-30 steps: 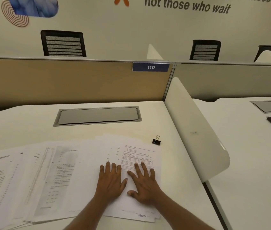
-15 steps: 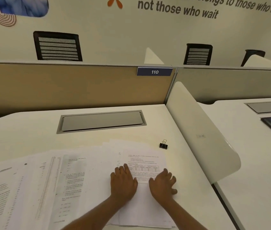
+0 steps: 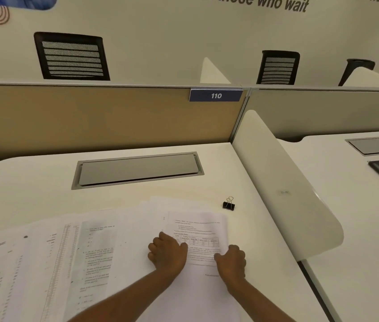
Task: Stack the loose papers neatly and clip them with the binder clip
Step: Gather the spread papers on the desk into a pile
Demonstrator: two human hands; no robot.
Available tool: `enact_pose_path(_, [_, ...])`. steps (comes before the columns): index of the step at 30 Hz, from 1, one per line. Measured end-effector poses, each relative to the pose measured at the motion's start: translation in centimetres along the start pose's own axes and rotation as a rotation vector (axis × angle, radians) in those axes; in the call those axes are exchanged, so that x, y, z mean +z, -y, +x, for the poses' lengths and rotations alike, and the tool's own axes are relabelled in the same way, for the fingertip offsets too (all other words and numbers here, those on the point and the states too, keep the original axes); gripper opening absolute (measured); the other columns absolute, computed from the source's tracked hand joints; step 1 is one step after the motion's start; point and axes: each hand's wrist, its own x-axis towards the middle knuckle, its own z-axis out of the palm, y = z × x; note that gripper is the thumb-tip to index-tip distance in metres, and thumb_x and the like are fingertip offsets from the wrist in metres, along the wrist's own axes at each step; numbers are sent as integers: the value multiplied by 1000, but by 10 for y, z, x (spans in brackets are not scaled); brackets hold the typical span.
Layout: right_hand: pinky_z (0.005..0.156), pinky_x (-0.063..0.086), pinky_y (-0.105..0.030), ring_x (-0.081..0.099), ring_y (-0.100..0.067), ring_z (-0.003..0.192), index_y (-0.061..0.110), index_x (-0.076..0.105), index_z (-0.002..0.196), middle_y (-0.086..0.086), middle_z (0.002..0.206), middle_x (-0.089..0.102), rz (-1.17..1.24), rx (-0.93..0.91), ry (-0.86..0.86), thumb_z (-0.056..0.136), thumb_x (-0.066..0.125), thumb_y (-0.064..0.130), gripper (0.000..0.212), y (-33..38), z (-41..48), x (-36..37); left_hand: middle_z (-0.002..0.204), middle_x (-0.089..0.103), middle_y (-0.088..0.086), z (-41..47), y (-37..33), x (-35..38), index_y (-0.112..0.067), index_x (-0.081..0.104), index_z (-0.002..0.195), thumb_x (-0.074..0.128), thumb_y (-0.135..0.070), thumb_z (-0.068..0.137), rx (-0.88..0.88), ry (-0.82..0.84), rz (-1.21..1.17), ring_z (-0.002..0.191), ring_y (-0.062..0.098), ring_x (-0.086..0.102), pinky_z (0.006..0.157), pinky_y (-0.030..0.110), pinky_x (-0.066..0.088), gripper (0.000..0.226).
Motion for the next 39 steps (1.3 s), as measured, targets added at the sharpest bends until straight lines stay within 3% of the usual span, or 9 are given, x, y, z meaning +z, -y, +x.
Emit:
enact_pose_path(7, [87, 53, -43, 57, -29, 95, 3, 56, 106, -15, 108, 53, 44, -55, 31, 83, 66, 20, 30, -15, 10, 0, 122, 56, 11, 19, 12, -6, -11, 49, 118, 63, -44, 79, -58, 48, -175, 114, 31, 52, 94, 42, 47, 52])
enact_pose_path(11, [83, 55, -40, 63, -25, 91, 8, 58, 102, -7, 103, 65, 184, -68, 46, 85, 61, 10, 17, -14, 3, -2, 118, 56, 9, 15, 14, -6, -15, 51, 116, 66, -42, 77, -66, 22, -228, 110, 29, 52, 91, 41, 50, 49])
enact_pose_path(16, [68, 55, -31, 63, -19, 79, 14, 56, 94, -5, 96, 66, 294, -98, 44, 89, 56, 7, 9, -11, -4, -7, 112, 62, 4, 8, 19, -7, -21, 37, 101, 64, -27, 83, -20, 54, -381, 94, 25, 64, 82, 41, 58, 33])
enact_pose_path(20, [78, 56, -38, 63, -22, 83, 17, 56, 88, -7, 97, 67, 367, -111, 36, 87, 58, 4, 13, -2, -8, -7, 115, 63, 6, 8, 23, -11, -16, 42, 112, 59, -16, 87, 42, -33, -279, 99, 26, 61, 86, 39, 55, 30])
enact_pose_path(23, [82, 55, -38, 62, -23, 87, 16, 55, 93, -8, 103, 67, 394, -112, 47, 88, 58, 4, 13, 9, -11, -5, 118, 62, 4, 14, 22, -19, -15, 52, 117, 51, -25, 93, 104, -73, -59, 108, 25, 55, 93, 37, 49, 26])
enact_pose_path(28, [96, 46, -46, 61, -26, 98, 17, 53, 100, -4, 113, 65, 195, -117, 34, 90, 55, 13, 11, 21, -15, 4, 124, 49, 8, 19, 20, -28, -19, 55, 117, 46, -27, 93, 37, -75, 132, 118, 28, 41, 96, 41, 39, 26])
enact_pose_path(30, [97, 43, -45, 59, -26, 102, 15, 54, 105, -4, 115, 62, 95, -114, 43, 91, 51, 16, 14, 24, -17, 6, 134, 41, 10, 18, 20, -29, -21, 53, 119, 48, -27, 92, -24, -39, 131, 126, 30, 35, 101, 46, 35, 28])
enact_pose_path(33, [95, 45, -49, 51, -28, 110, 10, 53, 111, -9, 117, 55, 13, -116, 54, 91, 53, 18, 22, 26, -18, 9, 134, 42, 11, 20, 22, -30, -21, 52, 118, 46, -28, 93, -31, -22, 119, 125, 29, 37, 102, 46, 36, 27])
enact_pose_path(39, [90, 40, -35, 36, -30, 121, 6, 52, 113, -15, 128, 44, -76, -152, 49, 89, 58, 20, 28, 29, -19, 10, 128, 50, 8, 25, 27, -34, -17, 53, 123, 44, -27, 94, 49, -35, 46, 120, 26, 45, 98, 42, 40, 32])
